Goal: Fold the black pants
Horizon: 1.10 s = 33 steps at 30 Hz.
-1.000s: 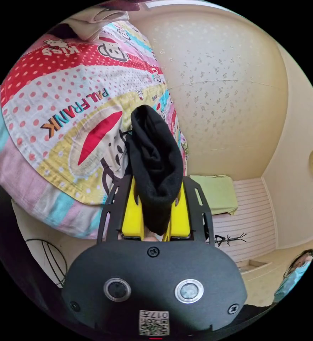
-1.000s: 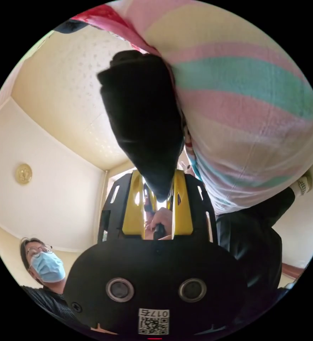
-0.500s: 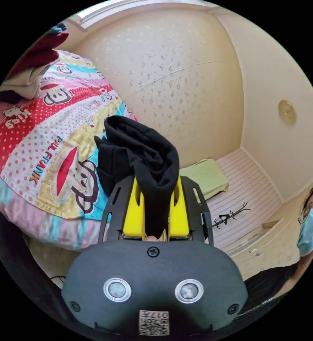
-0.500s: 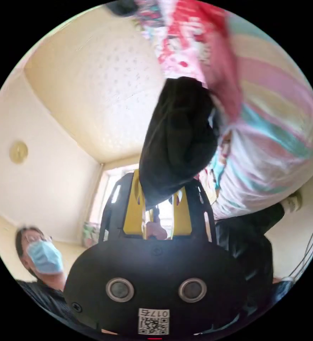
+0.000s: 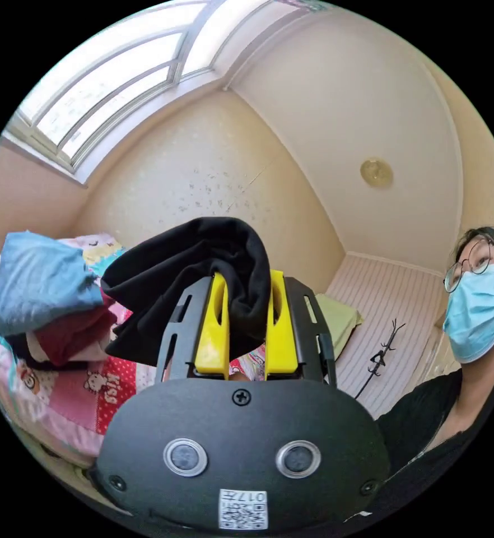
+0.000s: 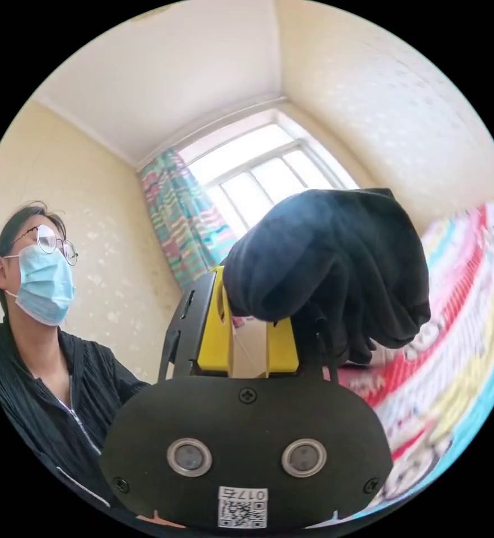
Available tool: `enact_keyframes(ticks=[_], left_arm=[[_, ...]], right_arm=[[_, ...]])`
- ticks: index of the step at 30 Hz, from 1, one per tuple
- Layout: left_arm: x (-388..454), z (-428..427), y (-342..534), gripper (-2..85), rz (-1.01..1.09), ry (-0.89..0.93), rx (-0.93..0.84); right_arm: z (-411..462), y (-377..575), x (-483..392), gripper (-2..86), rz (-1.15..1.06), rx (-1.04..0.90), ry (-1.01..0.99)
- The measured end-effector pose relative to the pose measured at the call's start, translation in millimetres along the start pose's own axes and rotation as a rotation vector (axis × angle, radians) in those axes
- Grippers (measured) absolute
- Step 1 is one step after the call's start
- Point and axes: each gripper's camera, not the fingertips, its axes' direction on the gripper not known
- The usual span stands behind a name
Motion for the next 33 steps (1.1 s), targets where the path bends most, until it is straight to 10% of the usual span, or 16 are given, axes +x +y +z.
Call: enact_keyframes(ticks=[6,15,20,33], left_arm=[[-74.5,-38.2,-106.1,10.5,0.106,-0.100,0.022],[-297.7,-91.6,91.1,10.6,-0.662,-0.397,-0.201],[-280.9,-110.3,132.8,10.1,-0.670,-0.247,-0.060],[-71.0,-40.6,224.6,5.2,-0.441,-0.702,-0.446]], right_arm=[[158.2,-86.2,77.2,8.2,-0.045,-0.035,-0.092],[259.8,129.2,285.0,8.6,0.778,-0.348,0.169],[266.2,98.4,282.2,9.4,0.609,-0.465,0.206],[114.5,181.1,278.6,5.5,0.713,-0.268,-0.070]])
